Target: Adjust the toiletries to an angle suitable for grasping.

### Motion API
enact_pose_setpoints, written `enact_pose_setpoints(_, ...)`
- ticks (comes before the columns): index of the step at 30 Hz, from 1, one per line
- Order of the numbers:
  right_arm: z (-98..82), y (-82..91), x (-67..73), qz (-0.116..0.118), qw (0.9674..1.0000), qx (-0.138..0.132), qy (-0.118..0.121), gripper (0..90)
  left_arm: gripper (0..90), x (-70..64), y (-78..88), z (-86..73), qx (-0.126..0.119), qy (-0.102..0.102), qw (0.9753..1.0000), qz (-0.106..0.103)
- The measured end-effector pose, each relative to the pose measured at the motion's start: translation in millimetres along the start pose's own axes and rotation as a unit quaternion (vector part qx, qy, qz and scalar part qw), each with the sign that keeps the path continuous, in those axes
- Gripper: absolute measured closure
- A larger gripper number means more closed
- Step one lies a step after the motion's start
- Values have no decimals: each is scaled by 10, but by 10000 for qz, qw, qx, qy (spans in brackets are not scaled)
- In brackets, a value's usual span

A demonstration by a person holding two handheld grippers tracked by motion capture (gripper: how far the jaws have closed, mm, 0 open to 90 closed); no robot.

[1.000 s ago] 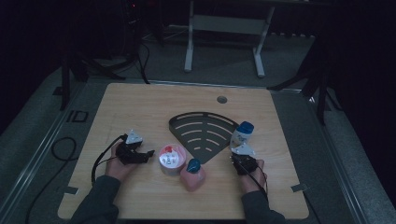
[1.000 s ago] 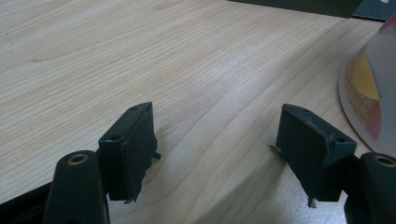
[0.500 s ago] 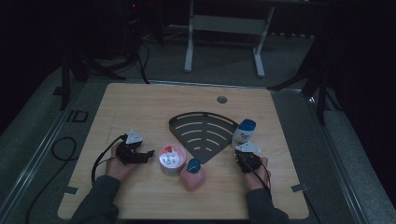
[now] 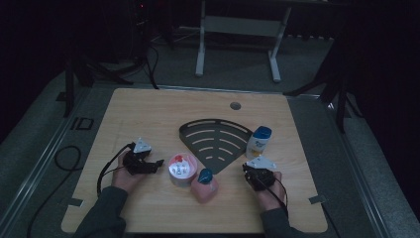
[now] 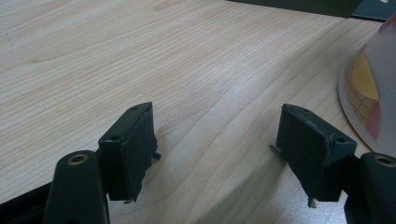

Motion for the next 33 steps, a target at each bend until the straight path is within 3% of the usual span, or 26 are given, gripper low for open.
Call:
enact_pose_setpoints(2, 14, 68, 60, 88, 9999, -49, 84, 823, 283, 0, 0, 0, 1, -1, 10000, 1)
enact_pose_setpoints(3, 33, 209, 177, 315, 9992, -169, 158, 800, 283, 0, 0, 0, 2, -2, 10000, 1)
enact_pose_setpoints(6, 39, 417, 344, 540, 9976, -314, 312, 774, 283, 0, 0, 0, 2, -2, 10000, 1)
enact_pose_setpoints(10, 62, 673, 550, 900, 9936, -520, 448, 773, 283, -1, -1, 0, -3, 4, 10000, 4)
enact_pose_setpoints(13, 101, 826, 724, 1072, 9895, -680, 687, 827, 283, -1, -1, 0, 0, 3, 10000, 5)
enact_pose_setpoints(16, 142, 913, 894, 1304, 9856, -799, 726, 896, 283, -1, -1, 0, -3, 5, 10000, 4)
enact_pose_setpoints(22, 234, 858, 1258, 1603, 9787, -908, 908, 898, 282, -1, -1, 0, -1, 4, 10000, 2)
enact_pose_setpoints(26, 305, 737, 1423, 1543, 9788, -958, 951, 899, 281, 0, -1, 0, 0, -7, 10000, -5)
enact_pose_setpoints(33, 420, 573, 1566, 1409, 9801, -1033, 943, 899, 281, 0, -1, 1, -1, -9, 10000, -12)
Point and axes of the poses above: each handheld gripper's, and its own axes: y roughly backward along the jaws, z roughly out of its top, x roughly to its left, the point moved 2 cm from there along -y, roughly forward along the jaws, and after that the axes turned 1 degree about -y, right-handed, at the moved point
